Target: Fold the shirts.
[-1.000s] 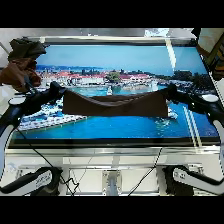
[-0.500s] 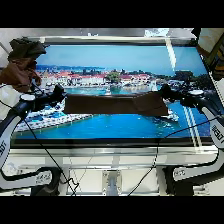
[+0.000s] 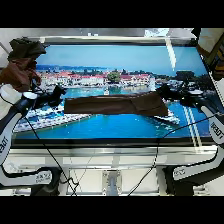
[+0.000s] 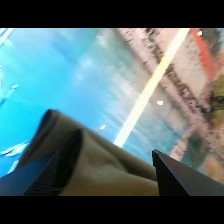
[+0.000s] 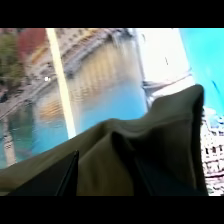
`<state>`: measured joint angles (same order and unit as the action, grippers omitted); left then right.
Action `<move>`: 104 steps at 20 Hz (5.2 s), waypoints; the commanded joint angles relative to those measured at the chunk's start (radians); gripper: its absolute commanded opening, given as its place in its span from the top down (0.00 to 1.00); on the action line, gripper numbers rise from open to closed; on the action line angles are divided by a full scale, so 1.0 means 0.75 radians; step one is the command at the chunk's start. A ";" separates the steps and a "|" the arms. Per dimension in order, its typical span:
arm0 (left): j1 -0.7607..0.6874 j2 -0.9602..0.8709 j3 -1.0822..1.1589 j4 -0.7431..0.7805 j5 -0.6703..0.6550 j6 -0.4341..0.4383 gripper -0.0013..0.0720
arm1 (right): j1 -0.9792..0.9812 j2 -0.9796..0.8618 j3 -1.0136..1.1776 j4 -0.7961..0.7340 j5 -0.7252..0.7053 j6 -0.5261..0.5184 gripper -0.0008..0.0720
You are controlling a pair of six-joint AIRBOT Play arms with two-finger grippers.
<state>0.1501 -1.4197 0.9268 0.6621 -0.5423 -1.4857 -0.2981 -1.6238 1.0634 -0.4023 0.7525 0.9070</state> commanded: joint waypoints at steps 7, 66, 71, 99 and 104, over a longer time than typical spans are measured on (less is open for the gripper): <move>-0.192 0.086 0.247 -0.324 -0.043 0.222 0.26 | -0.262 0.128 0.106 -0.499 0.358 0.166 0.31; -0.788 -0.729 0.874 0.477 -0.600 -0.190 0.97 | 0.284 0.222 0.377 -0.210 0.656 0.323 0.95; -0.779 -0.673 1.018 0.319 -0.591 -0.005 0.97 | 0.405 0.240 0.655 -0.186 0.602 0.413 0.95; -0.167 -0.027 1.288 1.485 -0.993 -0.189 0.97 | 1.146 -0.483 1.216 -0.183 0.086 0.436 0.30; -0.167 -0.027 1.288 1.447 -1.025 -0.188 0.97 | 0.942 -0.482 1.238 -0.436 0.382 0.631 0.31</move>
<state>0.0235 -1.4406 1.8915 1.7641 -1.2968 -1.6276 0.4839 -1.9839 1.9778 -0.5907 0.8993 1.2839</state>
